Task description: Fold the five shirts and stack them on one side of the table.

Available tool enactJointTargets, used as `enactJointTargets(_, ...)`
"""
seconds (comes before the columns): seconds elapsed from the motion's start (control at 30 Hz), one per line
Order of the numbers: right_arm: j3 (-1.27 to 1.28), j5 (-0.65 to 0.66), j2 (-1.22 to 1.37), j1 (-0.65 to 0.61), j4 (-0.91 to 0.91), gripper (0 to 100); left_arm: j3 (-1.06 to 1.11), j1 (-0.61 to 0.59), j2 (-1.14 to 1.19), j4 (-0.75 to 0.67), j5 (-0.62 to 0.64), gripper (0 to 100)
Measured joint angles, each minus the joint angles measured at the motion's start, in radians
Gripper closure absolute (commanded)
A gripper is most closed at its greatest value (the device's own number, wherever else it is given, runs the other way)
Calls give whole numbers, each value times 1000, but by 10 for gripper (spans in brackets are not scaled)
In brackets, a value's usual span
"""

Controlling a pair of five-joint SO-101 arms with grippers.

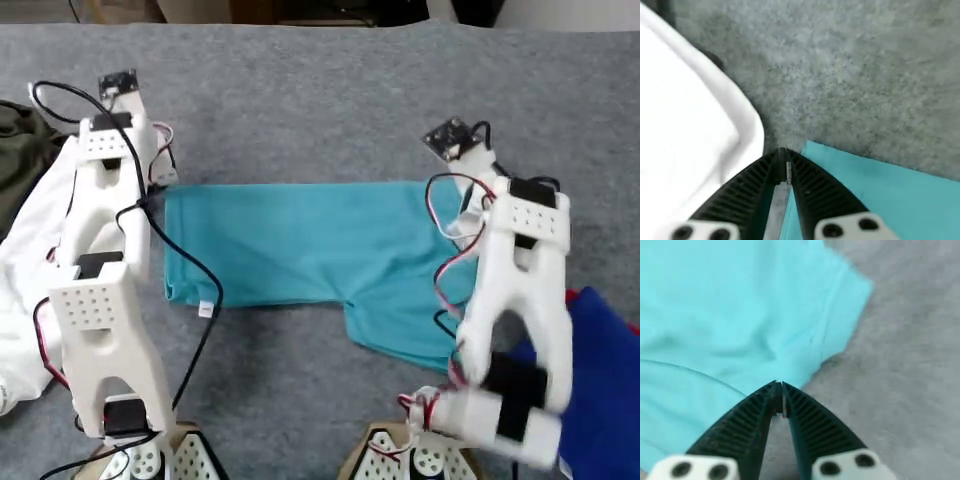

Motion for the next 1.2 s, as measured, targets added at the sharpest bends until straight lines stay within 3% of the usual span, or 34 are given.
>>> enactJointTargets(0.13,87,55,-253,-35,49,991,-157,0,0,150,-54,980)
enactJointTargets(0.4,493,199,-663,-80,83,958,-420,9,0,420,-117,980)
enactJointTargets(0.67,657,373,-802,-132,219,898,-448,9,0,486,-152,980)
enactJointTargets(0.77,667,413,-815,-160,239,891,-396,9,-9,488,-152,980)
enactJointTargets(0.9,694,459,-821,-204,270,807,-233,9,-123,489,-152,980)
enactJointTargets(1.03,727,509,-821,-224,275,824,-28,9,-293,474,-176,980)
enactJointTargets(1.2,798,549,-821,-258,233,821,302,9,-545,354,-180,980)
